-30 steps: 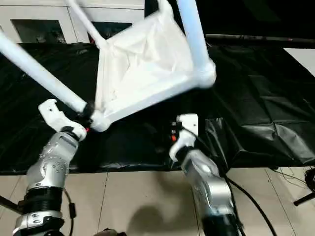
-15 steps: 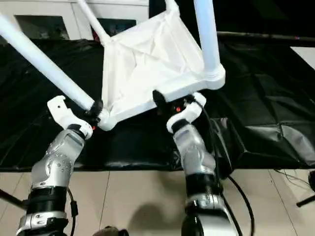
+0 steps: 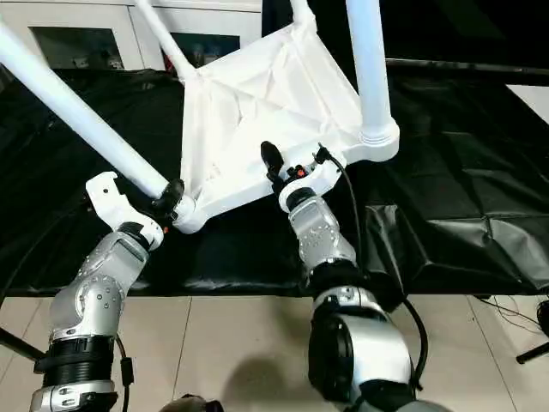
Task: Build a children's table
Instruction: Flip table
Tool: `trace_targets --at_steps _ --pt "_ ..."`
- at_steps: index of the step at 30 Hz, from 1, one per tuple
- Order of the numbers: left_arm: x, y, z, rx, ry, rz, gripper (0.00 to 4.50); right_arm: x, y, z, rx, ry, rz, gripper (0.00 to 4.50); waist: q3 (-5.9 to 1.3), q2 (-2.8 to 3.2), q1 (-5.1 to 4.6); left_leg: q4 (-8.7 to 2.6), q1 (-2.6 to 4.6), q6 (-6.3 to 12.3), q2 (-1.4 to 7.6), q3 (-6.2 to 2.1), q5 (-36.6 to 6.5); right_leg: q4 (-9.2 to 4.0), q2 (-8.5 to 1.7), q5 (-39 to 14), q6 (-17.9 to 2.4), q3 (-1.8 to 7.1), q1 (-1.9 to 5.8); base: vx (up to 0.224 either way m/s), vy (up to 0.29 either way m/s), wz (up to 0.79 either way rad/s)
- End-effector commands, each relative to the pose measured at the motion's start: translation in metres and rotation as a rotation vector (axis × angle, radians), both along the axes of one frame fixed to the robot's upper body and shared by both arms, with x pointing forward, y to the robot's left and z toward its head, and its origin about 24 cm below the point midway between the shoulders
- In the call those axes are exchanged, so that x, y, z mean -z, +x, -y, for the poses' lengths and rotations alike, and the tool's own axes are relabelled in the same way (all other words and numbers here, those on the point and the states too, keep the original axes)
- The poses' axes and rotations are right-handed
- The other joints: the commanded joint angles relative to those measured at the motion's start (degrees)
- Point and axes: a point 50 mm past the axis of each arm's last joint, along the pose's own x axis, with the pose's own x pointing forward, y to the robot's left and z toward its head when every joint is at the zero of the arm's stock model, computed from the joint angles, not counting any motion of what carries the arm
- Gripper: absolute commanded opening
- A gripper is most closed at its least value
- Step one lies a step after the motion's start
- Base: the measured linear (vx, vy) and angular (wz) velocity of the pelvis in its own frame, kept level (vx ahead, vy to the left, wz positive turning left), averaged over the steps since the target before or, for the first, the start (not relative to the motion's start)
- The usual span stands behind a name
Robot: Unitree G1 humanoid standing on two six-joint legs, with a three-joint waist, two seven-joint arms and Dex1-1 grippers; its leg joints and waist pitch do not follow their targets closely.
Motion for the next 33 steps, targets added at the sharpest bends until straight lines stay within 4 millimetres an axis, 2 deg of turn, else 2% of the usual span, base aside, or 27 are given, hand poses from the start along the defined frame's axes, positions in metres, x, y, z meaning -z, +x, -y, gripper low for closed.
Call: trace_targets --at_steps 1,3,7,8,12,13,17,18,20,22,24,28,29,31,32,33 --pt "-0.007 -0.002 0.011 0.053 -0.086 0.044 2.24 -0.004 0.003 0.001 0.014 0.021 0.003 3.69 -4.57 -0.65 0.07 -4.38 2.54 3.94 7.15 -2.86 -3.31 -2.56 -5.18 5.54 -17.02 2.74 1.84 0.0 0.0 0.0" --pt "-0.007 -0.002 0.01 0.053 -0.085 0.042 2.24 -0.004 0.003 0.001 0.012 0.016 0.006 3.63 -4.63 -0.52 0.09 -4.33 2.5 4.27 7.14 -2.9 -2.68 -2.42 -5.11 6.2 -17.1 2.68 1.84 0.0 0.0 0.0" --pt "-0.007 -0.001 0.009 0.054 -0.079 0.039 2.24 -0.004 0.004 0.003 0.019 -0.007 0.016 3.18 -4.64 -0.55 0.09 -4.3 2.48 4.33 7.15 -2.86 -3.18 -2.5 -5.2 6.03 -17.34 2.71 1.86 0.0 0.0 0.0" --pt "-0.007 -0.001 0.009 0.055 -0.08 0.04 2.24 -0.003 0.004 0.003 0.024 -0.014 0.016 3.06 -4.66 -0.29 0.05 -4.3 2.54 4.04 7.13 -2.85 -3.44 -2.53 -5.13 5.96 -17.4 2.68 1.78 0.0 0.0 0.0" --pt "-0.007 0.0 0.009 0.057 -0.08 0.04 2.24 -0.003 0.005 0.005 0.036 -0.023 0.016 2.79 -4.67 -0.39 0.03 -4.33 2.56 3.81 7.15 -2.87 -3.57 -2.46 -5.09 6.37 -17.5 2.66 1.87 0.0 0.0 0.0" --pt "-0.007 0.0 0.009 0.056 -0.079 0.039 2.24 -0.003 0.005 0.006 0.042 -0.025 0.013 2.61 -4.69 -0.15 0.05 -4.29 2.53 3.85 7.11 -2.9 -3.34 -2.38 -5.06 6.65 -17.52 2.65 1.87 0.0 0.0 0.0" --pt "-0.007 0.001 0.009 0.05 -0.063 0.033 2.24 -0.004 0.007 0.009 0.056 -0.047 0.015 2.33 -4.68 -0.32 0.07 -4.24 2.48 4.33 7.15 -2.86 -3.57 -2.45 -5.2 6.84 -17.76 2.69 1.93 0.0 0.0 0.0" --pt "-0.005 0.001 0.007 0.036 -0.04 0.02 2.59 -0.006 0.007 0.01 0.062 -0.063 0.021 2.27 -4.68 -0.33 0.06 -4.26 2.47 4.29 7.16 -2.89 -3.61 -2.45 -5.15 6.67 -17.73 2.67 1.92 0.0 0.0 0.0" --pt "-0.004 0.002 0.001 0.01 -0.065 0.013 2.94 -0.009 0.01 0.014 0.094 -0.097 0.025 2.22 -4.6 -0.24 -0.03 -4.38 2.63 3.61 7.19 -2.83 -4.7 -2.52 -5.05 5.38 -17.83 2.66 1.76 0.0 0.0 0.0" --pt "-0.004 0.001 -0.002 0.0 -0.074 0.019 2.97 -0.011 0.011 0.017 0.112 -0.117 0.029 2.2 -4.58 -0.24 -0.01 -4.47 2.64 3.04 7.24 -2.86 -5.03 -2.49 -5.02 5.36 -17.99 2.65 1.79 0.0 0.0 0.0" --pt "-0.004 0.001 -0.005 0.0 -0.079 0.023 3.29 -0.014 0.013 0.021 0.131 -0.146 0.035 2.18 -4.57 -0.18 0.09 -4.46 2.83 2.83 7.19 -2.71 -5.68 -2.59 -4.93 5.0 -17.72 2.67 1.58 0.0 0.0 0.0" --pt "-0.004 0.0 -0.012 -0.025 -0.047 0.026 3.49 -0.019 0.015 0.032 0.196 -0.194 0.036 2.18 -4.43 -0.14 0.29 -4.78 2.84 1.55 7.27 -2.72 -7.47 -2.83 -4.98 2.67 -16.79 2.72 1.57 0.0 0.0 0.0" --pt "-0.004 0.0 -0.016 -0.04 -0.041 0.024 3.6 -0.021 0.016 0.038 0.229 -0.213 0.039 2.18 -4.36 0.27 0.38 -5.02 2.97 0.21 7.34 -2.81 -9.14 -2.94 -4.87 1.14 -15.97 2.69 1.4 0.0 0.0 0.0" --pt "-0.003 -0.004 -0.028 -0.064 -0.027 0.036 3.75 -0.028 0.018 0.05 0.29 -0.27 0.057 2.18 -4.39 0.65 0.34 -5.23 3.16 -1.35 7.22 -2.8 -10.72 -2.95 -4.61 0.65 -15.24 2.66 1.18 0.0 0.0 0.0" --pt "-0.003 -0.009 -0.038 -0.071 -0.033 0.049 3.82 -0.035 0.02 0.057 0.307 -0.323 0.084 2.18 -4.35 0.54 0.3 -5.37 3.16 -2.22 7.19 -2.84 -11.78 -3.0 -4.57 0.57 -14.88 2.64 1.17 0.0 0.0 0.0" --pt "-0.003 -0.009 -0.038 -0.071 -0.033 0.049 3.91 -0.035 0.02 0.057 0.307 -0.323 0.084 2.18 -4.36 0.49 0.3 -5.43 3.12 -2.61 7.2 -2.87 -12.07 -2.97 -4.63 0.6 -14.81 2.62 1.23 0.0 0.0 0.0"
